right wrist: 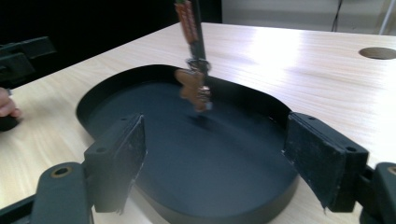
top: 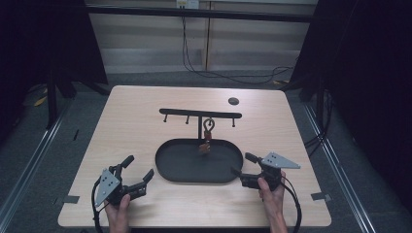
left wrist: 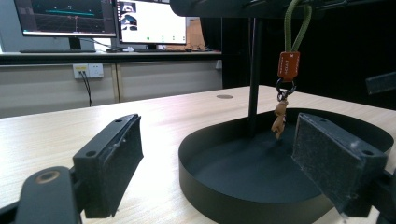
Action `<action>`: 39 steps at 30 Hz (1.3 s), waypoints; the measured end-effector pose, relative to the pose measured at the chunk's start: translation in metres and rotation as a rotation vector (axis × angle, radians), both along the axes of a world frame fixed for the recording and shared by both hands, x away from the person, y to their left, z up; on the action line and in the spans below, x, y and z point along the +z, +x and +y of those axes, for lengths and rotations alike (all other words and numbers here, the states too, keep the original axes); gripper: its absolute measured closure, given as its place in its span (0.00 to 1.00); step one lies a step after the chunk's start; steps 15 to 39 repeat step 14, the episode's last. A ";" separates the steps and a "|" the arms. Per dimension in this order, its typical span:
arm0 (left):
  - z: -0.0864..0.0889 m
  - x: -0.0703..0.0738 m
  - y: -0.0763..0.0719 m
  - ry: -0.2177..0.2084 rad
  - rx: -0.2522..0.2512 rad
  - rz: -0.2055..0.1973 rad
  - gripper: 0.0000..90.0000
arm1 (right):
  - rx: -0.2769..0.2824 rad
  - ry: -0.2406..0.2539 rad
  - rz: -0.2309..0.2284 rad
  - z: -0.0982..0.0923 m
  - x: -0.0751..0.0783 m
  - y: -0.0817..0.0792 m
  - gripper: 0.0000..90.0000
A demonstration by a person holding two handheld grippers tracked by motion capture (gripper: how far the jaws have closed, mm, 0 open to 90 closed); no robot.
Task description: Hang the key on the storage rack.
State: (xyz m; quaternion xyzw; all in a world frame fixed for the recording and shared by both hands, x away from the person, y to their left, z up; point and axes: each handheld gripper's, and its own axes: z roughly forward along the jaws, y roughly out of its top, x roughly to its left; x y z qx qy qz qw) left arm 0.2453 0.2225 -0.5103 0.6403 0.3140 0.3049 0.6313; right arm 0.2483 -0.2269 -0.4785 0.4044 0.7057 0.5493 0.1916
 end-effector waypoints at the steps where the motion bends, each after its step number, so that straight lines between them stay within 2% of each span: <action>1: 0.000 0.000 0.000 0.000 0.000 0.000 0.17 | 0.000 0.000 0.000 0.000 0.000 0.000 0.23; 3: 0.000 0.000 0.000 -0.001 0.000 0.000 0.17 | -0.019 0.001 -0.012 -0.001 -0.008 -0.002 0.23; 4: 0.000 0.000 0.000 -0.001 0.000 0.000 0.17 | -0.023 -0.008 0.008 -0.002 -0.014 -0.001 0.23; 6: 0.000 0.000 0.000 -0.001 0.000 0.000 0.17 | -0.023 -0.026 0.001 -0.002 -0.015 -0.001 0.23; 7: 0.000 0.000 0.000 -0.002 0.001 0.000 0.17 | -0.028 -0.043 -0.015 -0.002 -0.016 -0.001 0.23; 14: 0.000 0.000 0.000 0.000 0.000 0.000 0.17 | -0.026 -0.048 -0.060 0.001 -0.026 -0.005 0.23; 39: 0.000 0.000 0.000 0.000 0.000 0.000 0.17 | -0.026 -0.048 -0.060 0.001 -0.026 -0.005 0.23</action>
